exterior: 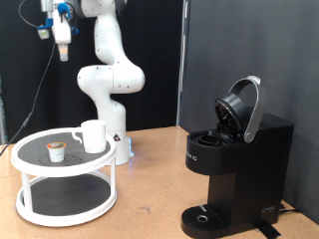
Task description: Make a cup of coffee with the keurig machine
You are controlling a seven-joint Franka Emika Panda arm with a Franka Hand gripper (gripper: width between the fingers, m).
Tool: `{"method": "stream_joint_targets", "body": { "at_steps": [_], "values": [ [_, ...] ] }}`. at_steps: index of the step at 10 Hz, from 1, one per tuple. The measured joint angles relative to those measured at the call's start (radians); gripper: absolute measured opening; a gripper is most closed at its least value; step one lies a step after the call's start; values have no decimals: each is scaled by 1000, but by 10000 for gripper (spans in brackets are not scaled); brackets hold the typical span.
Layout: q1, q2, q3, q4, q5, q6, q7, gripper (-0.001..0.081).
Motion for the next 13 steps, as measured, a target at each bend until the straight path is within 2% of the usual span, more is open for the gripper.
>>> {"method": "stream_joint_targets", "body": {
  "at_steps": [2, 4, 6, 9, 13],
  "values": [
    [0, 32, -2, 14, -31, 6, -21, 734],
    [1, 31, -9, 13, -4, 6, -40, 734],
    [2, 29, -44, 7, 22, 21, -109, 734],
    [-1, 43, -79, -45, 8, 114, -132, 734],
    [-7, 112, -87, -138, -20, 253, -113, 734]
  ]
}}
